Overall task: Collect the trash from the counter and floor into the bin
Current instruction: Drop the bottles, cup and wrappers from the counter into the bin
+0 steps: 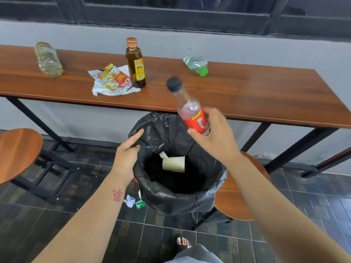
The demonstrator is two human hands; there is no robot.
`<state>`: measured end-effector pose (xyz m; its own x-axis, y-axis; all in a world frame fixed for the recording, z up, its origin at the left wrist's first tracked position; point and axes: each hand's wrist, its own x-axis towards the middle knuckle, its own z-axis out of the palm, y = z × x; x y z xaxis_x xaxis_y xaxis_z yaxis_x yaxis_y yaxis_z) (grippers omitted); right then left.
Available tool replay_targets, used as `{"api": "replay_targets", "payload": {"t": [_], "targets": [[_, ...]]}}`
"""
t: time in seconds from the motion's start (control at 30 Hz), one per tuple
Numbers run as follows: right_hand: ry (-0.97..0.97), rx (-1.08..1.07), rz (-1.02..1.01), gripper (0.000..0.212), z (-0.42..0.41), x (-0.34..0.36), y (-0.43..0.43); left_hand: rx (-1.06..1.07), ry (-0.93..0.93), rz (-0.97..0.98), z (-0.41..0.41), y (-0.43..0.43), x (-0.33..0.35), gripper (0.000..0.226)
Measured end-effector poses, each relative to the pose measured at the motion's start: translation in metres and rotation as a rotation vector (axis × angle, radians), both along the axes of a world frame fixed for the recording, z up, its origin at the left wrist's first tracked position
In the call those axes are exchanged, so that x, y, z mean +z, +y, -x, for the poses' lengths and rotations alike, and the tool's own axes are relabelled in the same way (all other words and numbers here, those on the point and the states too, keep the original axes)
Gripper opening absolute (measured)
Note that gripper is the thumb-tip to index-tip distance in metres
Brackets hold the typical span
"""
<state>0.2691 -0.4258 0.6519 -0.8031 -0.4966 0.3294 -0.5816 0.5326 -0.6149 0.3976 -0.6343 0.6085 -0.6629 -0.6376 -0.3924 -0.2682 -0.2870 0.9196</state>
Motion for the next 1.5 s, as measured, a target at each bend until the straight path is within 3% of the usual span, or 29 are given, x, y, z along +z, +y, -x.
{"api": "replay_targets", "payload": {"t": [0.1, 0.3, 0.6, 0.7, 0.83, 1.07, 1.17, 1.27, 1.5], "targets": [[-0.188, 0.123, -0.307, 0.063, -0.016, -0.022, -0.006, -0.013, 0.0, 0.019, -0.016, -0.006, 0.004, 0.052], [-0.225, 0.261, -0.91, 0.066, -0.036, -0.071, -0.021, -0.057, 0.022, 0.078, -0.04, -0.018, 0.012, 0.06], [-0.058, 0.428, -1.191, 0.066, -0.048, -0.099, -0.034, -0.063, 0.05, 0.119, -0.048, -0.024, 0.021, 0.054], [-0.013, 0.464, -1.101, 0.075, -0.044, -0.09, -0.026, -0.045, 0.048, 0.124, -0.046, -0.024, 0.024, 0.053], [0.072, 0.449, -0.81, 0.072, -0.043, -0.068, -0.028, -0.055, 0.034, 0.119, -0.039, -0.026, 0.023, 0.053], [0.25, 0.069, -0.217, 0.06, 0.006, 0.0, -0.037, -0.058, 0.013, 0.106, -0.023, -0.037, 0.008, 0.054], [0.259, -0.137, -0.163, 0.06, 0.049, 0.018, -0.047, -0.076, 0.018, 0.102, -0.019, -0.041, 0.002, 0.056], [0.117, -0.278, -0.162, 0.062, 0.089, 0.024, -0.058, -0.074, 0.037, 0.093, -0.013, -0.041, 0.0, 0.056], [-0.087, -0.267, -0.219, 0.061, 0.153, 0.021, -0.083, -0.053, 0.034, 0.093, 0.001, -0.044, -0.008, 0.057]]}}
